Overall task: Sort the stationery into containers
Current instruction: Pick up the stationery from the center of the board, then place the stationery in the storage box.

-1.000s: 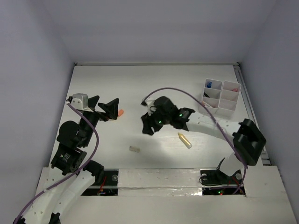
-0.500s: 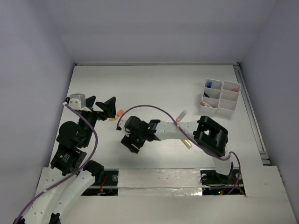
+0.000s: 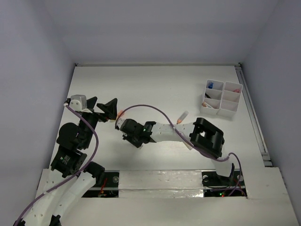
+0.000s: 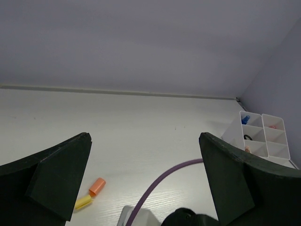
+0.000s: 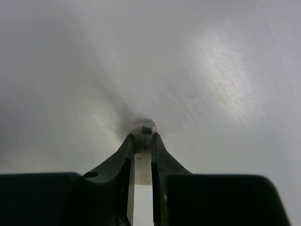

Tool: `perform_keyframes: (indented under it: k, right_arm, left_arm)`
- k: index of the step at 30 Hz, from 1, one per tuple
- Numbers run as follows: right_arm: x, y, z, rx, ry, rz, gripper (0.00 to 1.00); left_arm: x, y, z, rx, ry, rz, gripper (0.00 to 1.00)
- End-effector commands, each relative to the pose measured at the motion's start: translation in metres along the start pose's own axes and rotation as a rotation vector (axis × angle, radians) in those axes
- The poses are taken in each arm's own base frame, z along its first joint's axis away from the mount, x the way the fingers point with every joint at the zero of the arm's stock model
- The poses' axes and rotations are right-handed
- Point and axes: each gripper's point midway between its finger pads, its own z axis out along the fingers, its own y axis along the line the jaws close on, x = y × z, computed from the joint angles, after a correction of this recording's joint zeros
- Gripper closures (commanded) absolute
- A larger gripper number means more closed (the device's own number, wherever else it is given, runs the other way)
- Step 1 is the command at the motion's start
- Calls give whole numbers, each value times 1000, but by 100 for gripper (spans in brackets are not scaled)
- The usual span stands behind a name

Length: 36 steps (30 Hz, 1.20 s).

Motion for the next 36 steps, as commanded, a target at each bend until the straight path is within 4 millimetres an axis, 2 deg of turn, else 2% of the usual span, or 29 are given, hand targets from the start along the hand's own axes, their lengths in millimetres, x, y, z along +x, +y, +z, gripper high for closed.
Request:
perform_keyframes:
  k: [1,3,4,5,6,7,8,9,10,11,12,13,15,16,20,28,32,36]
  right_arm:
    - [-22,-82,-37,275,-84,144,100]
    - [-25,-140,-59,429,-147,274,100]
    - [-35,-164,-88,477,-222,343,100]
    - [-14,-207,-100,555,-231,460,100]
    - [-13,-238,-118,627,-304,538,100]
    - [-12,-263,-155,683,-398,618,100]
    - [1,-287,-171,739,-448,708,100]
    - [41,-330,-185,850,-468,819,100]
    - [74,-364,-215,930,-537,961,100]
    - [63,-365,-231,924,-617,987,100]
    - [90,-376,-236,974,-617,1032,100]
    - [120,-398,-255,1056,-636,1102,100]
    - [137,-416,-285,1113,-739,1171,100]
    - [160,-427,-297,1181,-736,1213,100]
    - [195,-448,-323,1313,-745,1275,100]
    - [224,-476,-329,1404,-715,1328,99]
    - [231,-485,-313,1396,-672,1338,97]
    - [232,-490,-314,1403,-695,1342,96]
  left_arm:
    - [-14,-11,-2,53,-44,-6,1]
    - [-12,-14,-1,69,-37,-7,1]
    - [-10,-15,0,73,-29,-5,1]
    - [-10,-17,-1,85,-26,-7,1]
    - [-10,-18,0,92,-26,-8,1]
    - [-10,-19,0,97,-23,-6,1]
    - [-11,-21,-1,107,-25,-9,1]
    - [-11,-21,-1,110,-25,-8,1]
    - [-11,-23,-2,117,-26,-9,1]
    - [-12,-23,-2,117,-27,-9,1]
    - [-11,-22,-2,117,-25,-7,1]
    - [-11,-23,-2,119,-26,-9,1]
    - [-11,-24,-2,124,-24,-9,1]
    - [-12,-24,-2,125,-26,-9,1]
    - [-11,-25,-2,132,-24,-10,1]
    - [-9,-25,-1,132,-17,-8,1]
    - [-10,-25,-2,128,-20,-10,1]
    - [-8,-24,0,125,-13,-5,1]
